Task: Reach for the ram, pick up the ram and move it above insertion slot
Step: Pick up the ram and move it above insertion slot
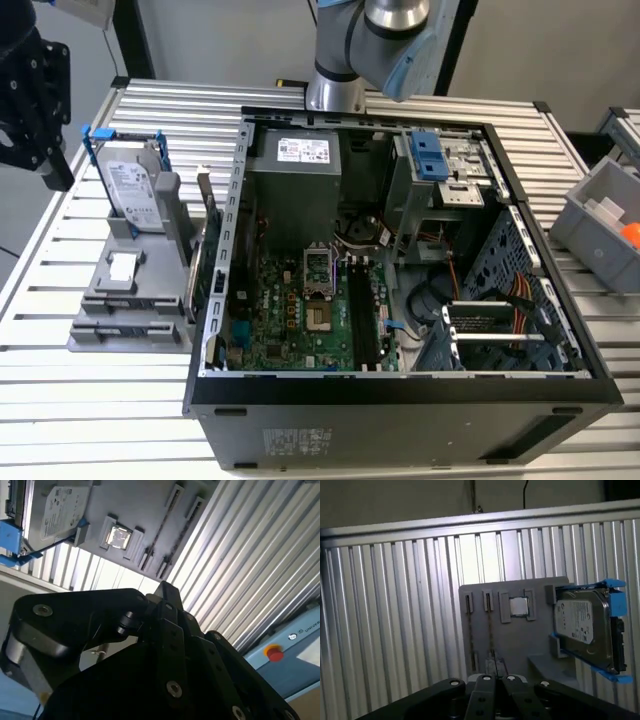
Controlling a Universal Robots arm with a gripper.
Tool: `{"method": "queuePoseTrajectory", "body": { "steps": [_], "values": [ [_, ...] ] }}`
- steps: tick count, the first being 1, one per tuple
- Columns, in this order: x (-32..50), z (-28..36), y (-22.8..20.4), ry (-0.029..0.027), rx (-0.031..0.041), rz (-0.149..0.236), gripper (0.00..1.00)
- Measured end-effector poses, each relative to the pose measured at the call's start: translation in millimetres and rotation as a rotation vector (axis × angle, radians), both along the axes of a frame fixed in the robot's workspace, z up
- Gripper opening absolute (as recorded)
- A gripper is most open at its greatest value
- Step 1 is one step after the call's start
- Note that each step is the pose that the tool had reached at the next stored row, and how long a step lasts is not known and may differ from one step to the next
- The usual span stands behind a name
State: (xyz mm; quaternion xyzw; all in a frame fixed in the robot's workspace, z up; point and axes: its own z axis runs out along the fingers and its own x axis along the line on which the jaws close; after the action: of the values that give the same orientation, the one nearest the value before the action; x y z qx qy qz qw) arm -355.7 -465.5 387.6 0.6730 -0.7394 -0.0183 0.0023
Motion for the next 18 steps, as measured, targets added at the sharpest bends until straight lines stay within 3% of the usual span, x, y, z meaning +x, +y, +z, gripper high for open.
{"method": "queuePoseTrajectory", "body": {
  "steps": [4, 7, 18],
  "values": [
    [0.0, 0.0, 0.0, -0.0168, 0.0, 0.069, 0.0],
    [0.0, -0.1, 0.0, -0.0248, 0.0002, 0.111, 0.0],
    [0.1, 0.0, 0.0, -0.0255, 0.0003, 0.124, 0.0]
  ]
}}
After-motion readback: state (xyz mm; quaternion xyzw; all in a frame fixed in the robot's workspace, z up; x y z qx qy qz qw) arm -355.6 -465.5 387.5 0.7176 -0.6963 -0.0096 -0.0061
